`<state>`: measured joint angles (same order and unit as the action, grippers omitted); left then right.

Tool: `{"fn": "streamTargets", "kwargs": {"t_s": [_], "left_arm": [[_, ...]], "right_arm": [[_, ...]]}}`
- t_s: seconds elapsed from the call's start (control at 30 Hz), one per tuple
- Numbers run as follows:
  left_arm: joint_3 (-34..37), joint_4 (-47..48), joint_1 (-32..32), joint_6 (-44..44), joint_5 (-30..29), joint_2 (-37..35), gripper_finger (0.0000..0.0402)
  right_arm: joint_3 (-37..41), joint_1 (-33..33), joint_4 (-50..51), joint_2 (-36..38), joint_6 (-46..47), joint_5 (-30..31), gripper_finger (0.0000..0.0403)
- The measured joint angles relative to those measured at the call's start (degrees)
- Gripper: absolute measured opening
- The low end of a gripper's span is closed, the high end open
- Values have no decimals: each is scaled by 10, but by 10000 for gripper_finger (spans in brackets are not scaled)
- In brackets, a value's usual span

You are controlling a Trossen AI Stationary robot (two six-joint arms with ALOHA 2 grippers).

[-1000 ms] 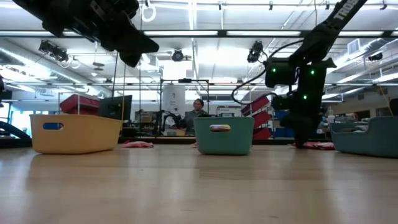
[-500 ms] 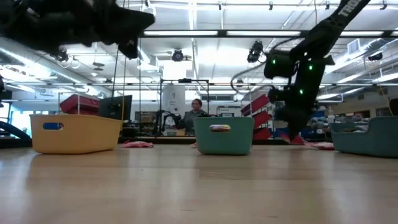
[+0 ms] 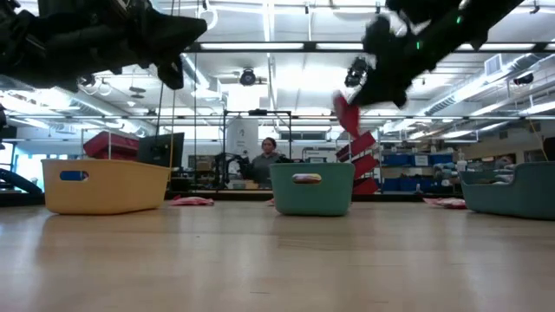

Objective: Sort candy
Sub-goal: Put the red candy pack into the yellow bin

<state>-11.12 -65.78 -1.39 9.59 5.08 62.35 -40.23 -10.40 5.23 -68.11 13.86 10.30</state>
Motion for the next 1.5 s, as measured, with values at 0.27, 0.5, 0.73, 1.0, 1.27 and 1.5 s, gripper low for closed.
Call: {"fn": "streamTargets", "kwargs": {"t_s": [0.27, 0.5, 0.73, 1.0, 1.27, 1.5], "left_arm": [[-44, -1, 0, -2, 44, 37, 17], [-109, 1, 3, -34, 66, 108, 46], [-187, 3, 7, -51, 77, 194, 126], [-274, 10, 6, -45, 186, 261, 194], [-341, 18, 6, -29, 217, 307, 201], [-356, 43, 6, -33, 238, 311, 176]], "right_arm": [[-1, 109, -234, -13, -57, -73, 0], [-1, 166, -314, -23, -92, -122, 0], [-1, 197, -337, -29, -113, -161, 0], [-1, 216, -341, -31, -124, -179, 0], [-1, 222, -343, -31, -126, -181, 0], [-1, 223, -343, -30, -126, -186, 0]]}}
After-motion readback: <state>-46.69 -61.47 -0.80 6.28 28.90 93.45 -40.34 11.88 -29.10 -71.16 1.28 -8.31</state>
